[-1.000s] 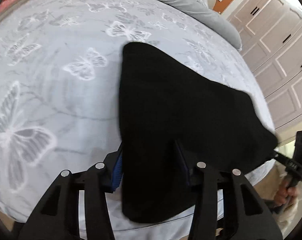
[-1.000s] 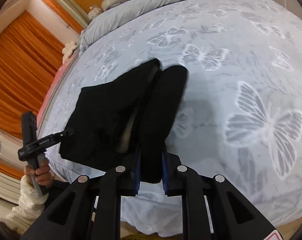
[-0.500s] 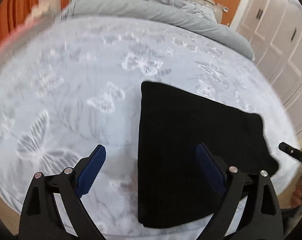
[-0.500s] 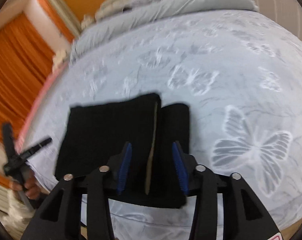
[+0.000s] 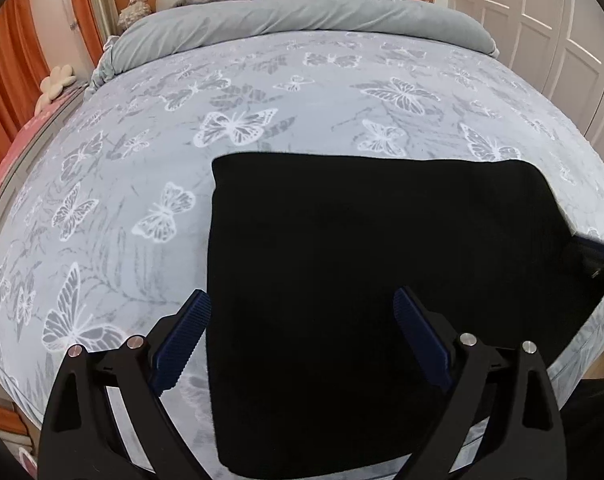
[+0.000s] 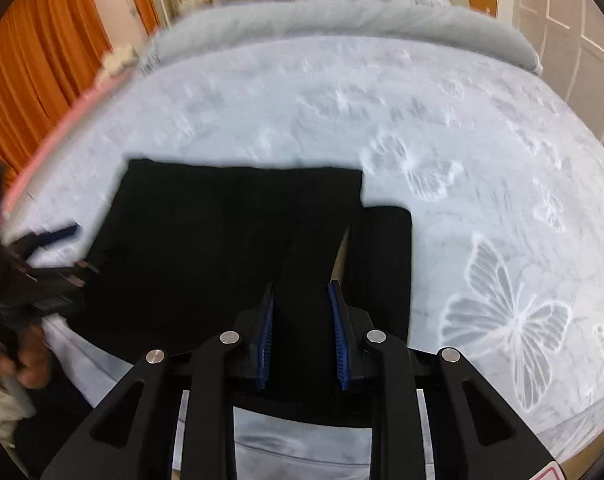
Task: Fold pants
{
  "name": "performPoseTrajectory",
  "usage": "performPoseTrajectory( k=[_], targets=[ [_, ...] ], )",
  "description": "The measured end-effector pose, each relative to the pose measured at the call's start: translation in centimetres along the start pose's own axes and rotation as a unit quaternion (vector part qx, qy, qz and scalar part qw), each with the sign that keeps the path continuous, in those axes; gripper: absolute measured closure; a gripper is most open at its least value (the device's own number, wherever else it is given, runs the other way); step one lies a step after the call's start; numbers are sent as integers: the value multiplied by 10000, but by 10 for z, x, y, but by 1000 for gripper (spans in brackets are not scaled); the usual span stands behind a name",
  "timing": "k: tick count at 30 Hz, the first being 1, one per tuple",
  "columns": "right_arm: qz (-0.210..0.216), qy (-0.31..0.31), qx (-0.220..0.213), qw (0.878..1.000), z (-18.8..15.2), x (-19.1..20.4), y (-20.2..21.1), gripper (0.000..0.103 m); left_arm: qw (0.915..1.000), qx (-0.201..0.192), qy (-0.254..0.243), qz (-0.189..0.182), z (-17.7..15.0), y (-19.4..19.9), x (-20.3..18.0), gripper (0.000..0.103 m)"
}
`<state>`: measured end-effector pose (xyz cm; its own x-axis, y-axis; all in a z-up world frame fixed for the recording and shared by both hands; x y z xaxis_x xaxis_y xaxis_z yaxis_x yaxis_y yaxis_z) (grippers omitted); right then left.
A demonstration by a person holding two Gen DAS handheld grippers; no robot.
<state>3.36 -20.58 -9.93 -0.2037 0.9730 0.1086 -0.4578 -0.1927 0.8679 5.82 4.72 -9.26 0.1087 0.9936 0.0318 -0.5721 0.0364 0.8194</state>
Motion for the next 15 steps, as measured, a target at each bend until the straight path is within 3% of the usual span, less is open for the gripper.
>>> performPoseTrajectory(
  k=[1,3,6,9,15],
  targets=[
    [98,-51,213,9997,-7,-2,-14,77,10000,11,-11,38,0,-1,0,12],
    [188,-132,83,9997,-4,-3,-5,76,9999,32,-47,122,-1,-4,-1,12],
    [204,-180,-689,9973,13,-3,34,73,9998,51,-11,175,-1,-6,-1,12],
    [402,-165,-1189,9920,32,9,50,73,9997,62,-49,217,-1,-9,-3,12],
    [624,54,-868,9943,63,46,13,82,9995,69,-35,290,0,-14,-6,8]
  ],
)
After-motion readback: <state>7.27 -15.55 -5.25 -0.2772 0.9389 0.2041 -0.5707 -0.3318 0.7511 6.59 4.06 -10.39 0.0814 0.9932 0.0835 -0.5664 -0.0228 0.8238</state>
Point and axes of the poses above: each gripper's, at about its wrist camera, not at the fingertips, and y roughly against the way its jaws point, x to its left, z to its top, the point moved 7 cm from there along -y, roughly the way its jaws point, and after that the axes turned 4 degrees about y, right-handed, at the moved point
